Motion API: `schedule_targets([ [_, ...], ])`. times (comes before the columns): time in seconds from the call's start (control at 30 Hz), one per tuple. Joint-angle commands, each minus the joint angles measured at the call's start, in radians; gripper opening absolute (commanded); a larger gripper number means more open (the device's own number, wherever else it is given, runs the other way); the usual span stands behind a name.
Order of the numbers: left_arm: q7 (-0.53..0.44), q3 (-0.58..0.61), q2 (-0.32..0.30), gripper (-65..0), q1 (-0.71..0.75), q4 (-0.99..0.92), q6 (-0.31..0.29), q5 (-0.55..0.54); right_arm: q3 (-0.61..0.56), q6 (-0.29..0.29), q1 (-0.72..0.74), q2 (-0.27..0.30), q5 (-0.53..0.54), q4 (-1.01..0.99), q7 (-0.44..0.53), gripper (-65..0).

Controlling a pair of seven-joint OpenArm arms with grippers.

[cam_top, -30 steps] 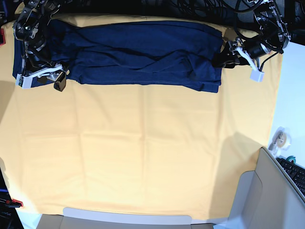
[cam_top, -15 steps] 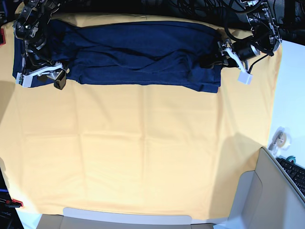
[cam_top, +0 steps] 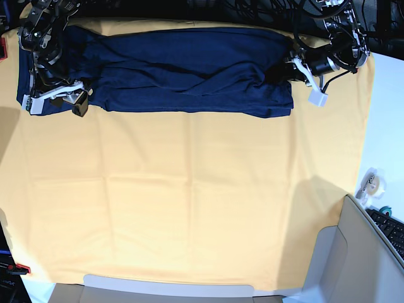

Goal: Fold the T-shirt properly
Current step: 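Carry the shirt's end with the left gripper toward the right gripper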

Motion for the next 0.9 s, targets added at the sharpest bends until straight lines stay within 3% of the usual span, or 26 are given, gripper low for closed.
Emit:
schedule_targets([
  [0.0,0.009,0.001,-0.007,-64.9,-0.003,0.010,0.000,-0.015,0.004,0.004,0.006,0.009,0.012,0.010,0.024,-22.2],
  [0.1,0.009,0.025,0.000,-65.0,-0.023,0.021,-0.009,-0.037,0.004,0.004,0.004,0.011,0.012,0.005,0.024,-22.2],
  [0.23,0.009,0.108,-0.002,-65.0,-0.020,0.114,-0.070,-0.112,0.007,0.004,0.004,0.025,0.010,0.005,0.024,-22.2],
  [0.43,0.009,0.220,0.044,-65.0,-0.022,0.228,-0.069,-0.115,0.091,0.004,0.004,0.038,0.017,0.005,0.024,-22.2],
  [0.67,0.009,0.361,0.115,-65.0,-0.063,0.229,-0.064,-0.095,0.251,0.008,-0.013,0.054,0.012,0.005,0.022,-22.2],
  [0.87,0.009,0.476,0.153,-65.0,-0.121,0.223,0.011,-0.035,0.332,0.008,-0.048,0.086,0.010,0.005,0.022,-22.2],
])
